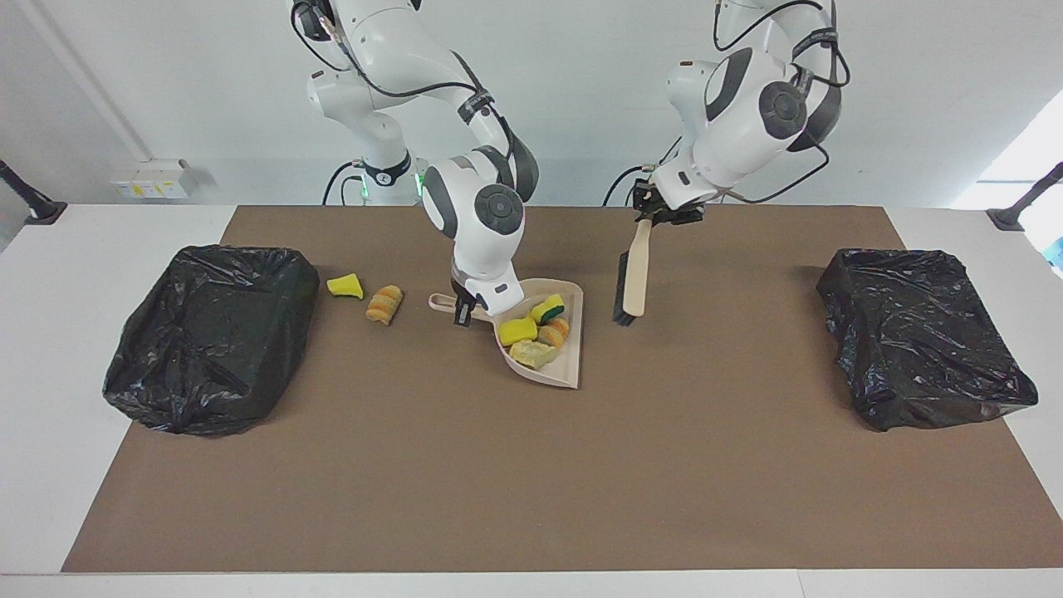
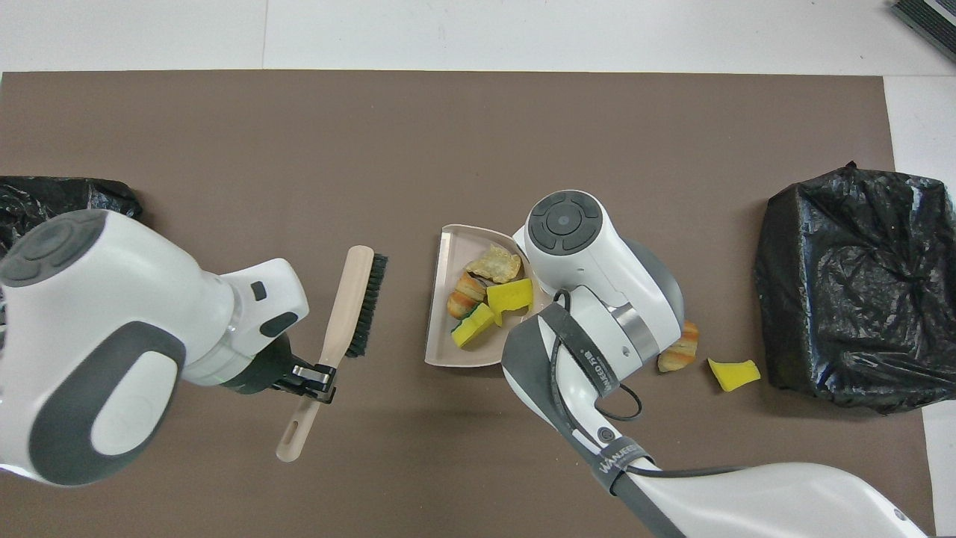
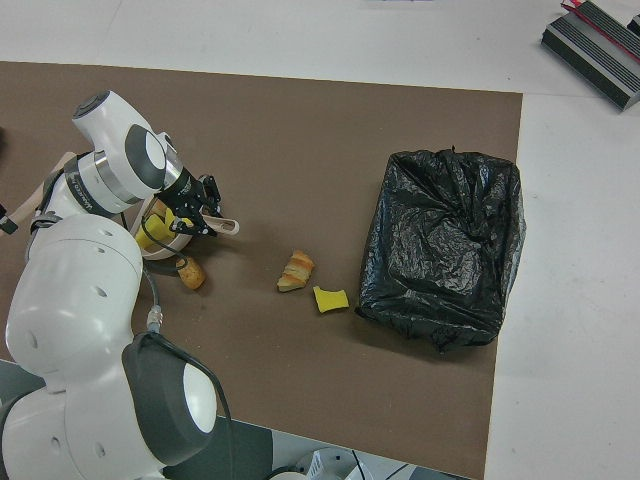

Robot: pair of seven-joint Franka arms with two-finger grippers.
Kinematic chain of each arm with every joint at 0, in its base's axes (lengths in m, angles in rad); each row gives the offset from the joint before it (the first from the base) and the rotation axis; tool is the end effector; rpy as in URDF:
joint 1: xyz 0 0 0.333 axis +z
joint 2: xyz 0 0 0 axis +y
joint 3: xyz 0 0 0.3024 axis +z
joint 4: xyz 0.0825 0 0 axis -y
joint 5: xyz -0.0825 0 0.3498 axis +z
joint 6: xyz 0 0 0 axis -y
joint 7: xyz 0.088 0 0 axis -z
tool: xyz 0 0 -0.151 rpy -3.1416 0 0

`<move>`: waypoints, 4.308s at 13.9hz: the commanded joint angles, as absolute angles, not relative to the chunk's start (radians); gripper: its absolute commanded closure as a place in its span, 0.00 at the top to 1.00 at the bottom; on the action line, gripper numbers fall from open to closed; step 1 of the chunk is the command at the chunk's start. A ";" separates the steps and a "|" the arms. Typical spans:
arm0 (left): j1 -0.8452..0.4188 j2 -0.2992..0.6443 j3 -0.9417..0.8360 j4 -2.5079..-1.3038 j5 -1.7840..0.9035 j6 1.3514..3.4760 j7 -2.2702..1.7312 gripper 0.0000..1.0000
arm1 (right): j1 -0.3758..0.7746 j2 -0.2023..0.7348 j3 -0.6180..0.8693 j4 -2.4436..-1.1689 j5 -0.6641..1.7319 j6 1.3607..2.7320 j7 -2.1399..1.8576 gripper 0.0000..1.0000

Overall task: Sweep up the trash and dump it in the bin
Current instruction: 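Carry the dustpan to the black bag and tip it with the right gripper, then lower the brush onto the mat and withdraw the left gripper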

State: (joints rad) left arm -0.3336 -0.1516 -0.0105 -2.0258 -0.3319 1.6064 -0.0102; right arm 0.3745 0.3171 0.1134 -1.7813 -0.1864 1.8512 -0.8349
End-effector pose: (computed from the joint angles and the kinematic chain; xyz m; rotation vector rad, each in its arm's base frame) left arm 0.3995 -0.1945 0.4573 2.8043 -0.3903 -0.4578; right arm 0.5116 0.2429 0.3239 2.3170 1.9423 -0.4006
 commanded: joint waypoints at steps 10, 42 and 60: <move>-0.187 -0.193 -0.021 -2.153 -0.173 1.728 -0.005 0.00 | 0.088 0.177 0.110 -1.631 -0.150 1.692 -1.224 0.00; -0.805 0.008 -0.049 -2.278 -0.176 2.249 -0.788 0.00 | -0.403 0.014 0.109 -1.833 -0.977 1.730 -1.385 0.00; -0.444 -0.043 -0.037 -2.171 -0.167 1.964 -0.459 1.00 | -0.336 -0.031 0.124 -1.832 -1.216 1.717 -1.371 0.00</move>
State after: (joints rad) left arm -0.5091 -0.0011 -0.0301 -2.1907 -0.1797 2.0510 -0.5410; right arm -0.3278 -0.0131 0.1181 -1.8116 -1.1842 1.7202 -1.3782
